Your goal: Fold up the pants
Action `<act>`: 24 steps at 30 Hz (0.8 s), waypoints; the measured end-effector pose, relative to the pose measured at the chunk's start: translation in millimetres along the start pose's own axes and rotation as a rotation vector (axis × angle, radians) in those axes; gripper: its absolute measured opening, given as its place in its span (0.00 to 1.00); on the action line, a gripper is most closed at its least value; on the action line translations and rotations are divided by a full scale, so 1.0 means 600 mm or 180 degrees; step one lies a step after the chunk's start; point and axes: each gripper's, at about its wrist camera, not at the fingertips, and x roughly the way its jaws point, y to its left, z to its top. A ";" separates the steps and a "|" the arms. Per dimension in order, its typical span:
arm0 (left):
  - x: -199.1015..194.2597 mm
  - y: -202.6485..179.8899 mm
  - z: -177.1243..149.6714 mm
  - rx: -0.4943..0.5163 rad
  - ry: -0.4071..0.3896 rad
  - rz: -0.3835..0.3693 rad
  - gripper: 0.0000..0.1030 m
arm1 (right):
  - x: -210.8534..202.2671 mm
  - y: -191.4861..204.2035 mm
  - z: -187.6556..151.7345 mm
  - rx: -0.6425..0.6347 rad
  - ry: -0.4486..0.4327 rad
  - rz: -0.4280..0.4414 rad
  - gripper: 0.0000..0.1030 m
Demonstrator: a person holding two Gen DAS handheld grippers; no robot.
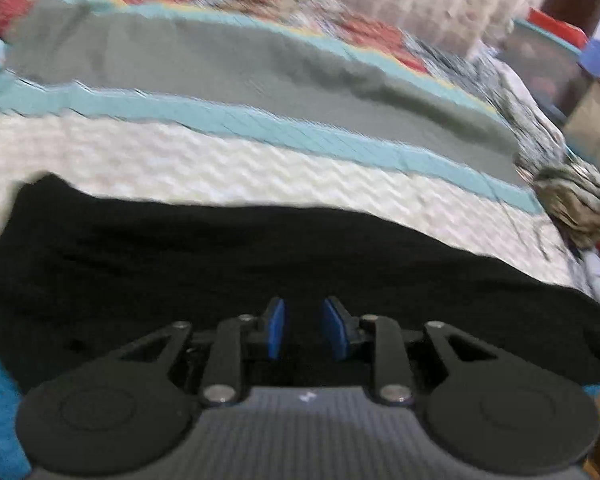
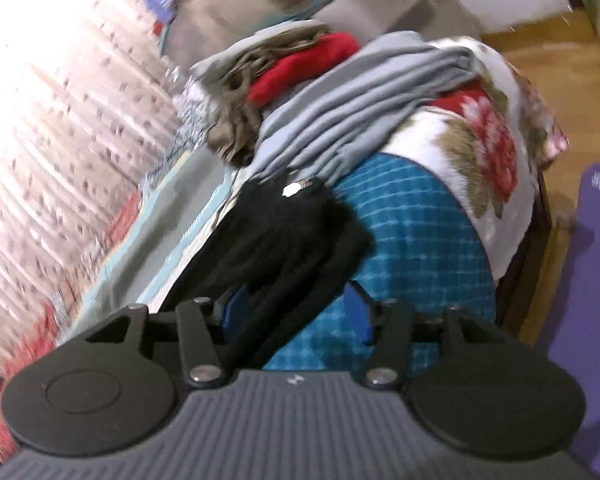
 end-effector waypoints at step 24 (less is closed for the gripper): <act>0.028 -0.034 -0.041 -0.0011 0.0400 0.0020 0.32 | 0.050 0.021 0.022 -0.0295 -0.0147 -0.0188 0.17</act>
